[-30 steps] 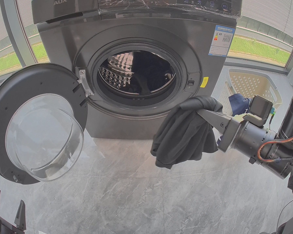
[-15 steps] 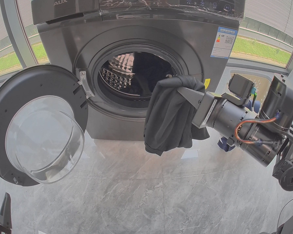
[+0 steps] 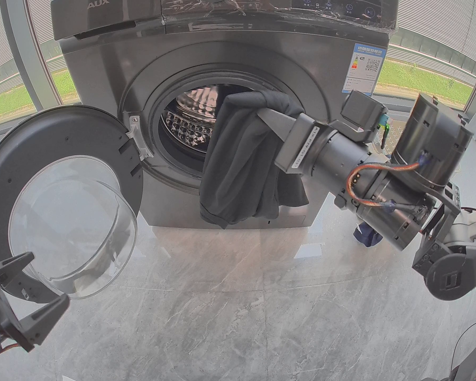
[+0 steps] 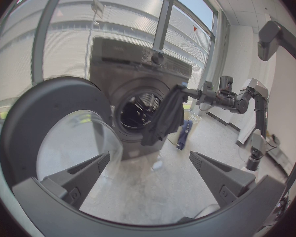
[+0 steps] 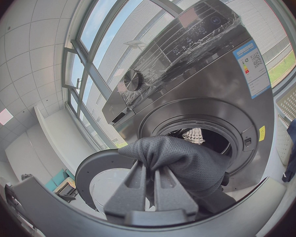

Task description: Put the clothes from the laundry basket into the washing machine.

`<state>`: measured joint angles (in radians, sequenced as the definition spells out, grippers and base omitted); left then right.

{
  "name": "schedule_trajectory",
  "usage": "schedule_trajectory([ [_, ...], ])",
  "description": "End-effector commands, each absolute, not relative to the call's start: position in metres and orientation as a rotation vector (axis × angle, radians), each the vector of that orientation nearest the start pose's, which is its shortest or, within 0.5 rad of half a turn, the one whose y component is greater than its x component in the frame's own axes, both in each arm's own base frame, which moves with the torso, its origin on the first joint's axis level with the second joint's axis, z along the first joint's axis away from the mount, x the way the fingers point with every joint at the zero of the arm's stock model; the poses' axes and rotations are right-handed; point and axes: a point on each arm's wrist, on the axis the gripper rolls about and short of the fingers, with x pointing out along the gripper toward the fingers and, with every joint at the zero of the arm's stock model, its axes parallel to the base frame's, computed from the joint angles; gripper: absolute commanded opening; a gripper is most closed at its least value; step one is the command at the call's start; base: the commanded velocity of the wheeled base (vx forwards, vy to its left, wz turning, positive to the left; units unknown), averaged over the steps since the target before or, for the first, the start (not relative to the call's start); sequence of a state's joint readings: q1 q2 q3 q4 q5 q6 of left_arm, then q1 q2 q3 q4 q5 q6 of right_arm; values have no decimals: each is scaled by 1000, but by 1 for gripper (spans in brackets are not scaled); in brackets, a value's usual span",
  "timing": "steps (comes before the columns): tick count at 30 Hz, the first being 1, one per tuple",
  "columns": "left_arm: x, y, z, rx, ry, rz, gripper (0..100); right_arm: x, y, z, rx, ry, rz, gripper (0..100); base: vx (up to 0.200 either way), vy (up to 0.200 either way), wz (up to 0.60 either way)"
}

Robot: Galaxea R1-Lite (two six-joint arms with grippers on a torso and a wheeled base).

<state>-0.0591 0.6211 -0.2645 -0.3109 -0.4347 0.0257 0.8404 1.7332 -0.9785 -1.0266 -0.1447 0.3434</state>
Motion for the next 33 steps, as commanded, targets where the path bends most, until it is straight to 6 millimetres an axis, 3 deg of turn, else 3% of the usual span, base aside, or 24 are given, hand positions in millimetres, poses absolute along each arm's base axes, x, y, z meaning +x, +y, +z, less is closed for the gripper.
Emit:
schedule_trajectory([
  [1, 116, -40, 172, -5, 258, -739, 100, 234, 263, 259, 471, -140, 765, 0, 0, 0, 0],
  [13, 184, -83, 159, -10, 312, -796, 100, 238, 267, 263, 480, -158, 758, 0, 0, 0, 0],
  [21, 204, -100, 172, -99, 311, -788, 100, 239, 270, 262, 479, -156, 760, 0, 0, 0, 0],
  [33, 243, -124, 159, -151, 327, -778, 100, 238, 270, 262, 481, -158, 762, 0, 0, 0, 0],
])
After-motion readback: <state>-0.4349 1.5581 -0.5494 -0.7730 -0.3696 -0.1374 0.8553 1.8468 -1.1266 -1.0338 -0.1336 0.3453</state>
